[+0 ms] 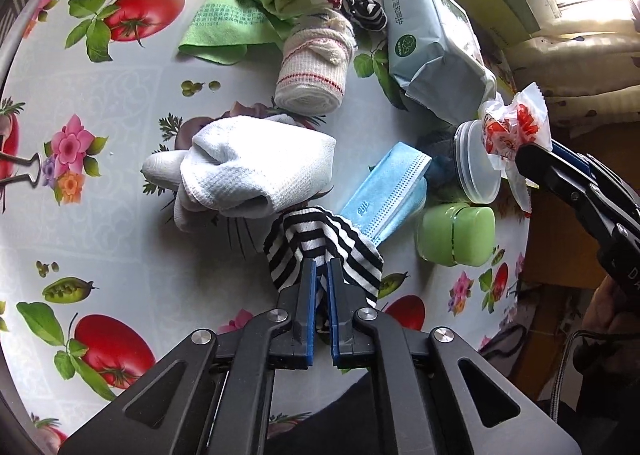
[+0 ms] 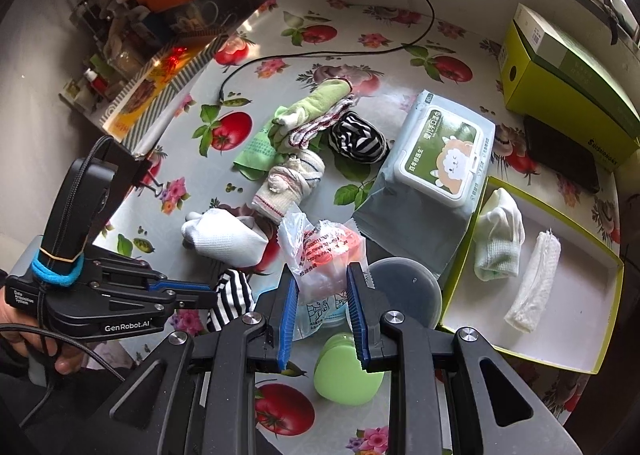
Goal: Organize soft objects
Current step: 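Carry the striped sock with the left tool while the right tool carries the bag to the box lid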
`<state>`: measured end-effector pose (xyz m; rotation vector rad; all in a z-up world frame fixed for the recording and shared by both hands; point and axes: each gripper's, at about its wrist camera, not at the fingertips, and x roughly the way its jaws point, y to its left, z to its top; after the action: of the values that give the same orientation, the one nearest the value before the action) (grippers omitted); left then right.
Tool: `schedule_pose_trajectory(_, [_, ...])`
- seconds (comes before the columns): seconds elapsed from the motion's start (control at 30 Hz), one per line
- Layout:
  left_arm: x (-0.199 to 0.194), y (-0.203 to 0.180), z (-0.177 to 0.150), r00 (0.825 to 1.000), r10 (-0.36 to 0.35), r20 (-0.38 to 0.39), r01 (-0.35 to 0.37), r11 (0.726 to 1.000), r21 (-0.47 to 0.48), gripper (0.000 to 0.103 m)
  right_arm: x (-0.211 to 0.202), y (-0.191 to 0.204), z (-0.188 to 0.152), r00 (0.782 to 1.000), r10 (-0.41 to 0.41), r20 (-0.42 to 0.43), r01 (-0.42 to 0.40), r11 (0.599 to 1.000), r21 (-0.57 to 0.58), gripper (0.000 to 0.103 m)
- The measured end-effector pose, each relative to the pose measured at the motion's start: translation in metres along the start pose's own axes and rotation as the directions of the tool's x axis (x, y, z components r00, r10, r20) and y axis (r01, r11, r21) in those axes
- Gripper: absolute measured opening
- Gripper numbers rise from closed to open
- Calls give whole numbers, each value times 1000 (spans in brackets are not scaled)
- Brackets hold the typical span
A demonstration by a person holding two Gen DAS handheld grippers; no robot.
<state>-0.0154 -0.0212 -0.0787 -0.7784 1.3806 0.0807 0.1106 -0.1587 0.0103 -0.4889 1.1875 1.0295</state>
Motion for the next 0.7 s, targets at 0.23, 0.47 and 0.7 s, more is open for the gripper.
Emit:
schedule_pose_trajectory(0.23, [16, -2, 1, 999, 9, -41, -10, 1000, -18, 35, -1, -2, -1, 1000, -1, -1, 1, 1000, 0, 23])
schedule_pose_trajectory(0.47, [21, -3, 2, 999, 19, -42, -19, 1000, -8, 14, -4, -1, -2, 1000, 2, 9, -2, 1000, -5, 23])
schedule_pose_trajectory(0.7, [-6, -6, -1, 999, 32, 15, -32, 999, 1, 9, -13, -3, -3, 1000, 15, 20, -16, 1000, 19, 23])
